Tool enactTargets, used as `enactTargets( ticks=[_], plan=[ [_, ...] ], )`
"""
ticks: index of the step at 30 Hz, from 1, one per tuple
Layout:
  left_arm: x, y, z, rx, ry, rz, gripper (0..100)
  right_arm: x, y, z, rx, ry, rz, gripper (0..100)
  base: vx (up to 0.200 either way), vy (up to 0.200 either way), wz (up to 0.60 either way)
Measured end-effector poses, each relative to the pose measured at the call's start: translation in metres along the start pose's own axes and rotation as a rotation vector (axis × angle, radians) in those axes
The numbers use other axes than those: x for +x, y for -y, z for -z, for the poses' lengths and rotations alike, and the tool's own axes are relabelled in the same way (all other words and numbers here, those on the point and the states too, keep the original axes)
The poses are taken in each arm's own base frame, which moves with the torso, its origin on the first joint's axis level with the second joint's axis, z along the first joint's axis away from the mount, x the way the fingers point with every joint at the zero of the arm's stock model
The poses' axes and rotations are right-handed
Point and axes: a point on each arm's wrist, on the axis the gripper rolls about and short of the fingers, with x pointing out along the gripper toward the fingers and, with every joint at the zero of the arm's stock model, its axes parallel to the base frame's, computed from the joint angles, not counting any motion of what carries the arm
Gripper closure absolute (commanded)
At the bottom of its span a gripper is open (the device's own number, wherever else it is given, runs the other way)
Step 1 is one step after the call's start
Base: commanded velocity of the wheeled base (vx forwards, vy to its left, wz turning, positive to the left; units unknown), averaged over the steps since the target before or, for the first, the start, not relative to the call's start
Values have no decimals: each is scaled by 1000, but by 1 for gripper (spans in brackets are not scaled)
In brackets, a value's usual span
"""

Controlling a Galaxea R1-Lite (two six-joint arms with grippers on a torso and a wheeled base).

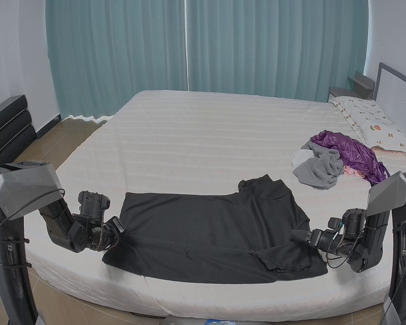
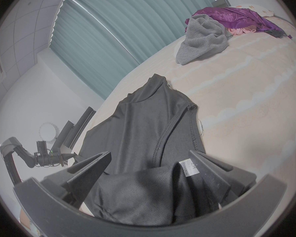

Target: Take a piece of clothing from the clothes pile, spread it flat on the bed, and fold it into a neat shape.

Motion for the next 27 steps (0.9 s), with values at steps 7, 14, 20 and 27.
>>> enactTargets(
  ticks=[7,14,20,27],
  plan=[
    [0,0,0,0,0,0,100,0,6,9,-44,-31,16,100,0,0,0],
    [-1,1,3,8,-6,-1,100,-6,9,9,-52,-14,20,100,0,0,0],
    [-6,1,4,11,-4,0,100,-18,7,7,-28,-28,-11,100,0,0,0],
    [-19,2,3,14,6,6,100,-40,-2,1,1,-35,-50,100,0,0,0]
  ],
)
